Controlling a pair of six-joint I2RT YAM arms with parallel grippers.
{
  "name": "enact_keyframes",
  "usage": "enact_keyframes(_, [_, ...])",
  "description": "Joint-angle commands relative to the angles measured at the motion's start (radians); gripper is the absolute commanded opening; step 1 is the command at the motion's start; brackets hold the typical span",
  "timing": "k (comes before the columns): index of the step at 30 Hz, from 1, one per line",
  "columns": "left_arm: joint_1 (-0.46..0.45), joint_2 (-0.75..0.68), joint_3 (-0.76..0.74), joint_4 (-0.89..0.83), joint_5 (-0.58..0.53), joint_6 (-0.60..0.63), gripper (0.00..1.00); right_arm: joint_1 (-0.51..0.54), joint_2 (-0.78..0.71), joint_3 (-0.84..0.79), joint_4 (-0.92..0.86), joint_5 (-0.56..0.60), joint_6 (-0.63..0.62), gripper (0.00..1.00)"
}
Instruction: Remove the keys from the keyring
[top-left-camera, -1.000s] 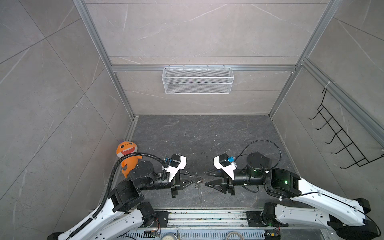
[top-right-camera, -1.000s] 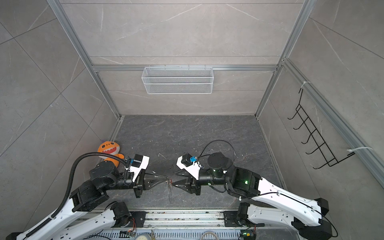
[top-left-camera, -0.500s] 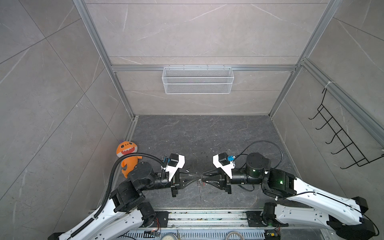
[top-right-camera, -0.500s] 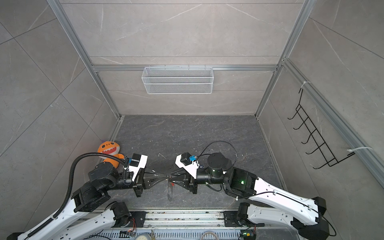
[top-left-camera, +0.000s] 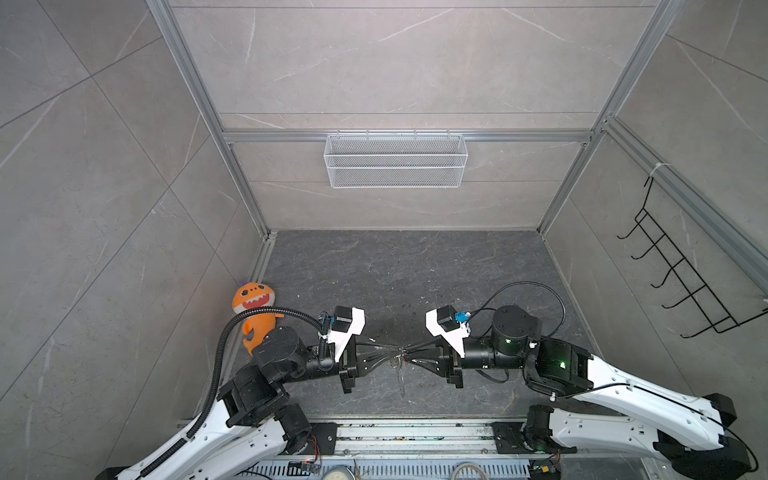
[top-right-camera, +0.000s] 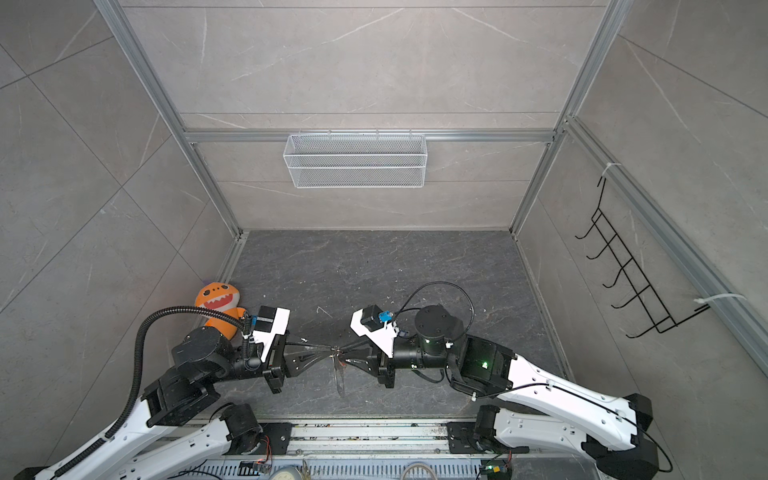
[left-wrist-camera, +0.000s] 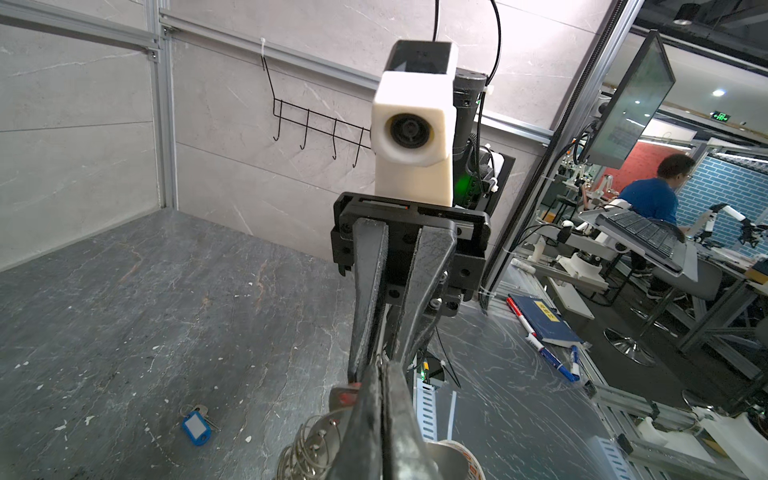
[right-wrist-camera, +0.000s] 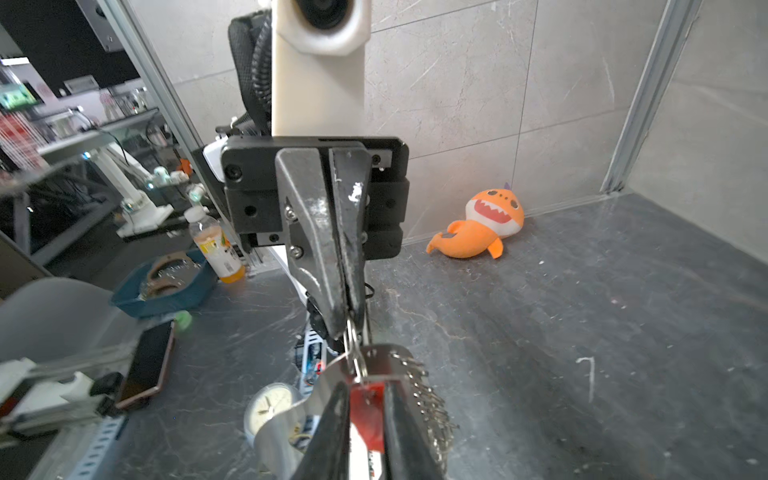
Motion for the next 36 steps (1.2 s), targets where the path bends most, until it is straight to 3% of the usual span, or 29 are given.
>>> enact_keyframes(1, [-0.002,-0.005,0.003,0.077,-0.011,-0.018,0.00,0.002,-0.015,-0.012,0.016,0.009,0.008,0.43])
enact_keyframes(6, [-0.002,-0.009,-0.006,0.092,-0.028,-0.028,0.00,0.004,-0.017,-0.026,0.019,0.053,0.016,0.47])
enact_keyframes(15, [-0.002,-0.014,-0.012,0.105,-0.047,-0.037,0.00,0.015,0.035,-0.031,0.053,0.063,0.034,0.46])
enact_keyframes(26, [-0.002,-0.045,-0.035,0.121,-0.101,-0.049,0.00,0.024,0.042,-0.023,0.033,0.093,0.028,0.14])
enact_keyframes(32, [-0.002,-0.061,-0.052,0.164,-0.142,-0.083,0.00,0.031,0.056,-0.017,0.028,0.101,0.019,0.01])
enact_keyframes(36, [-0.001,-0.067,-0.060,0.180,-0.155,-0.091,0.00,0.042,0.073,-0.014,0.021,0.109,0.005,0.00])
